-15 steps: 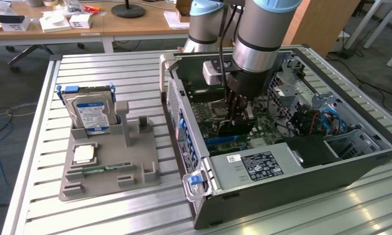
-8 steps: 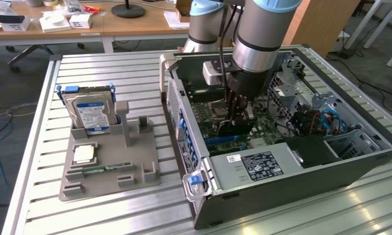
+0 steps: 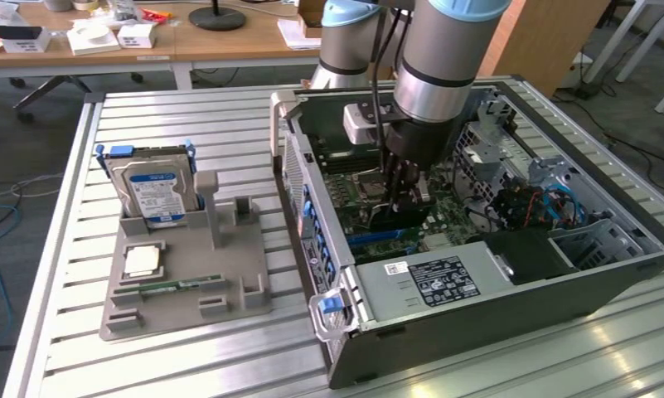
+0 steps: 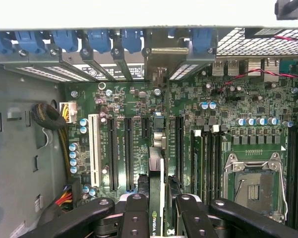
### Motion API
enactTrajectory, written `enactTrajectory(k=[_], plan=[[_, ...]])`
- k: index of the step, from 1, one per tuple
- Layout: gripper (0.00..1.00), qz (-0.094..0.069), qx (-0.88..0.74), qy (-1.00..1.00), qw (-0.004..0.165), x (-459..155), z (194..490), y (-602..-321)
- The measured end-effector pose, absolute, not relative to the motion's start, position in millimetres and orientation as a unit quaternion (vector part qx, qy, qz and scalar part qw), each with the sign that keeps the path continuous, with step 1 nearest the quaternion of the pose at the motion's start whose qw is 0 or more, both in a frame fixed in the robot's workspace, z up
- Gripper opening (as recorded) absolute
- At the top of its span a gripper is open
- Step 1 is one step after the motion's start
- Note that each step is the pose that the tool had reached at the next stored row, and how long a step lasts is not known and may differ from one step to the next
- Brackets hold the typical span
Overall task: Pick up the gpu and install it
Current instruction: 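Insert the gpu into the slot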
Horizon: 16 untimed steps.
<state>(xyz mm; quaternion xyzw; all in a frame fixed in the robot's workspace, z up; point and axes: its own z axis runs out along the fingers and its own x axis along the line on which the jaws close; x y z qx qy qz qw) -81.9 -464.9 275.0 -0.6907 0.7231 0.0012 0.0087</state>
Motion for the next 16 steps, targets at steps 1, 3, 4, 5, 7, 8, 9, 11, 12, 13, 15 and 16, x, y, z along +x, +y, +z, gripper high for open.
enactTrajectory(k=[1, 3, 4, 5, 7, 8, 9, 11, 12, 13, 15, 16], plan=[[0.25, 0.001, -0.691, 0.723, 0.009, -81.9, 274.9, -464.7], [0.25, 0.001, -0.691, 0.723, 0.009, -81.9, 274.9, -464.7], [0.25, 0.001, -0.691, 0.723, 0.009, -81.9, 274.9, -464.7], [0.25, 0.001, -0.691, 0.723, 0.009, -81.9, 274.8, -464.7], [0.25, 0.001, -0.691, 0.723, 0.009, -81.9, 273.9, -464.7], [0.25, 0.001, -0.691, 0.723, 0.009, -82.0, 273.8, -464.7], [0.25, 0.001, -0.691, 0.723, 0.009, -81.9, 273.6, -464.7], [0.25, 0.001, -0.691, 0.723, 0.009, -81.9, 273.1, -464.7], [0.25, 0.001, -0.691, 0.723, 0.009, -81.9, 272.8, -464.7], [0.25, 0.001, -0.691, 0.723, 0.009, -81.9, 272.4, -464.7], [0.25, 0.001, -0.691, 0.723, 0.009, -81.9, 271.5, -464.7], [0.25, 0.001, -0.691, 0.723, 0.009, -81.9, 271.0, -464.7]])
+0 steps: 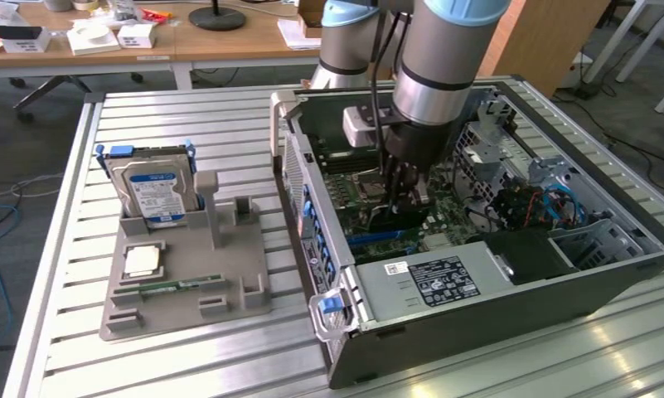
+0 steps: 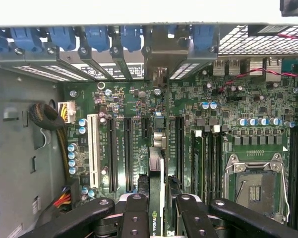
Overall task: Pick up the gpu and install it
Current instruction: 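Insert the gpu into the slot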
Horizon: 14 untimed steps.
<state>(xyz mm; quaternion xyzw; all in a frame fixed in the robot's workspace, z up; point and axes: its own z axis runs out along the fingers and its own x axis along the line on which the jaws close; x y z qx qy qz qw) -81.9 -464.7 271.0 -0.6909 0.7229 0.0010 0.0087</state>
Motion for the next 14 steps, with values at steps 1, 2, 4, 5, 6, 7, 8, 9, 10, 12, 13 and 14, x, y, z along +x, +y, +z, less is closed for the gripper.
enactTrajectory(k=[1, 2, 4, 5, 6, 7, 8, 9, 10, 12, 13, 14], plan=[[0.25, 0.001, -0.691, 0.723, 0.009, -81.9, 270.4, -464.7], [0.25, 0.001, -0.691, 0.723, 0.009, -81.9, 269.8, -464.7], [0.25, 0.001, -0.691, 0.723, 0.009, -82.0, 268.9, -464.7], [0.25, 0.001, -0.691, 0.723, 0.009, -82.0, 269.0, -464.8], [0.25, 0.001, -0.691, 0.723, 0.009, -81.9, 268.9, -464.7], [0.25, 0.001, -0.691, 0.723, 0.009, -81.9, 268.9, -464.8], [0.25, 0.001, -0.691, 0.723, 0.009, -82.0, 268.9, -464.7], [0.25, 0.001, -0.691, 0.723, 0.009, -82.4, 268.8, -464.7], [0.25, 0.001, -0.691, 0.723, 0.009, -82.5, 268.7, -464.7], [0.25, 0.001, -0.691, 0.723, 0.009, -82.5, 268.8, -464.7], [0.25, 0.001, -0.691, 0.723, 0.009, -82.5, 268.8, -464.7], [0.25, 0.001, -0.691, 0.723, 0.009, -82.5, 268.7, -464.7]])
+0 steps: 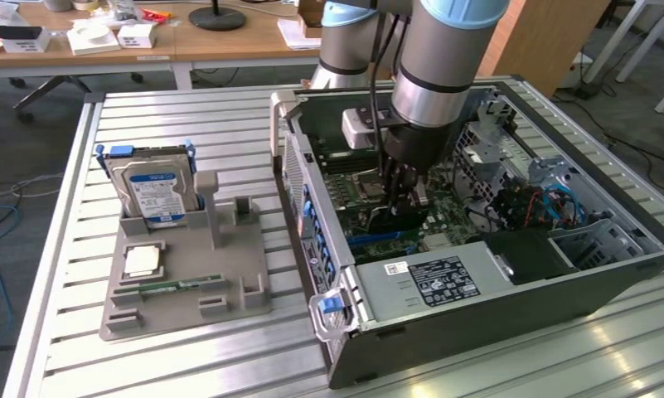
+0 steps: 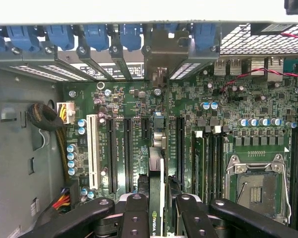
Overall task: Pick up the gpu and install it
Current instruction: 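Insert the gpu into the slot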
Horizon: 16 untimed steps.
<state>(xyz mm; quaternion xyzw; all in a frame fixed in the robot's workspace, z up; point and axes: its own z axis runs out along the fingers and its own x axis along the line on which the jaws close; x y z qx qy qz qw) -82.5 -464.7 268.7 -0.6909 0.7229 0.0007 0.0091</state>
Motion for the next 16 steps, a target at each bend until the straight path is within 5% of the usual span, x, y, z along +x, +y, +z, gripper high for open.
enactTrajectory(k=[16], plan=[[0.25, -0.003, -0.691, 0.723, 0.013, -85.6, 267.3, -464.8]])
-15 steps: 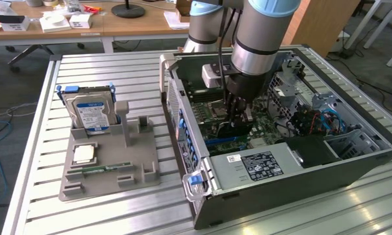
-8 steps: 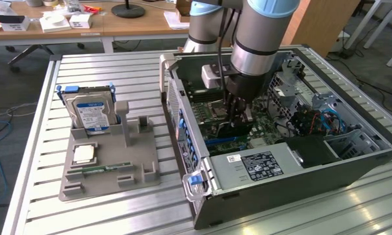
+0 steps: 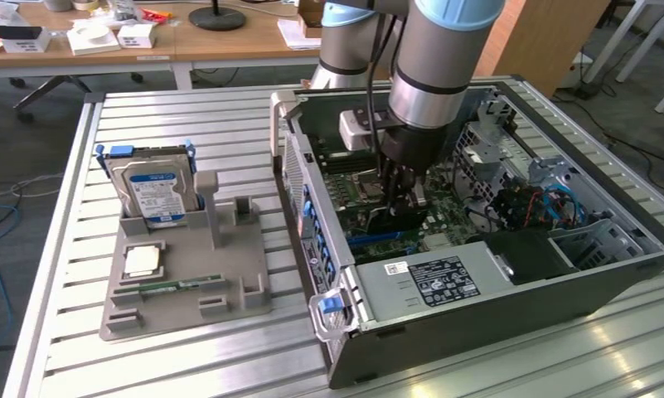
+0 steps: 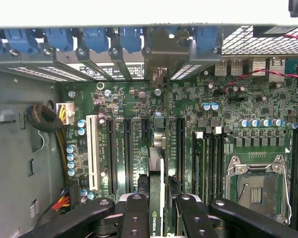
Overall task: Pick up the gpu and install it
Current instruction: 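Insert the gpu into the slot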
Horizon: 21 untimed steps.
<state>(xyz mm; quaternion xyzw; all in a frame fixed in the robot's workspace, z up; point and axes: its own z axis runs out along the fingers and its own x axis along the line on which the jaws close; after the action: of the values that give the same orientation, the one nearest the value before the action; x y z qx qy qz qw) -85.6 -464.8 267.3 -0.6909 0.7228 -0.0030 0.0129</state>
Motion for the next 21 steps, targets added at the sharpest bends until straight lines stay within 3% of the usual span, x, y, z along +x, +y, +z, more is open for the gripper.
enactTrajectory(k=[21], plan=[[0.25, -0.004, -0.690, 0.724, 0.014, -86.2, 264.5, -464.7]])
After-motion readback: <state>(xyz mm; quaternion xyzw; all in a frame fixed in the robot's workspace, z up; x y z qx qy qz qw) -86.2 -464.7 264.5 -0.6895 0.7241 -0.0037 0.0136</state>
